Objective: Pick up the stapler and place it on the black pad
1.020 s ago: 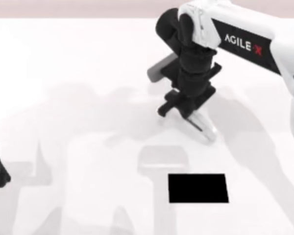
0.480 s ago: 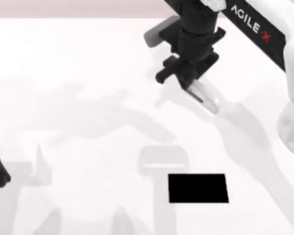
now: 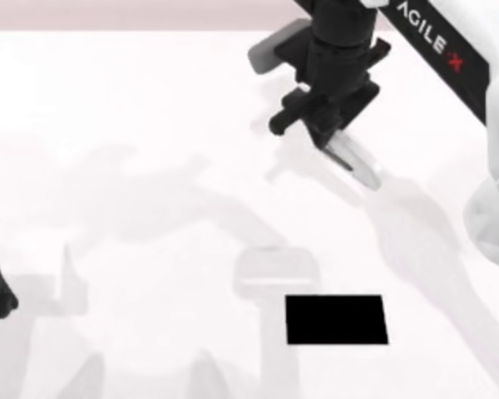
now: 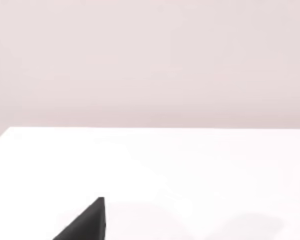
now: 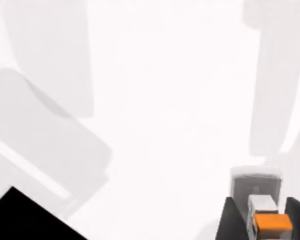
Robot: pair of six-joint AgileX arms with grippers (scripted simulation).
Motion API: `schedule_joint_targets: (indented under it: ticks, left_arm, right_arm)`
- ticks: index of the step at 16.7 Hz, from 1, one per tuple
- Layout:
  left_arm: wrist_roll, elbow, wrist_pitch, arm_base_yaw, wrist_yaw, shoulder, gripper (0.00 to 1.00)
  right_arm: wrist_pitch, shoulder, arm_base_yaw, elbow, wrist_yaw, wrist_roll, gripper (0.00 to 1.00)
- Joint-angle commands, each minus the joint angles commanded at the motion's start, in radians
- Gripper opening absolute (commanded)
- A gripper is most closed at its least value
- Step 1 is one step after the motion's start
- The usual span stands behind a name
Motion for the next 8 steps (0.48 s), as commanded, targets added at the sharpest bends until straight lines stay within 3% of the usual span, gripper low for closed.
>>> schedule_joint_targets:
  ticks: [4, 8]
  left_arm:
    - [0.0, 0.0, 0.0, 0.0, 0.0, 0.0, 1.0]
    - [0.0, 0.0, 0.0, 0.0, 0.0, 0.0, 1.0]
  right_arm:
    - [0.013, -0.02, -0.012, -0.058, -0.007, 0.06, 0.0]
    - [0.063, -0.099, -0.049, -0.24, -0.026, 0.288, 0.0]
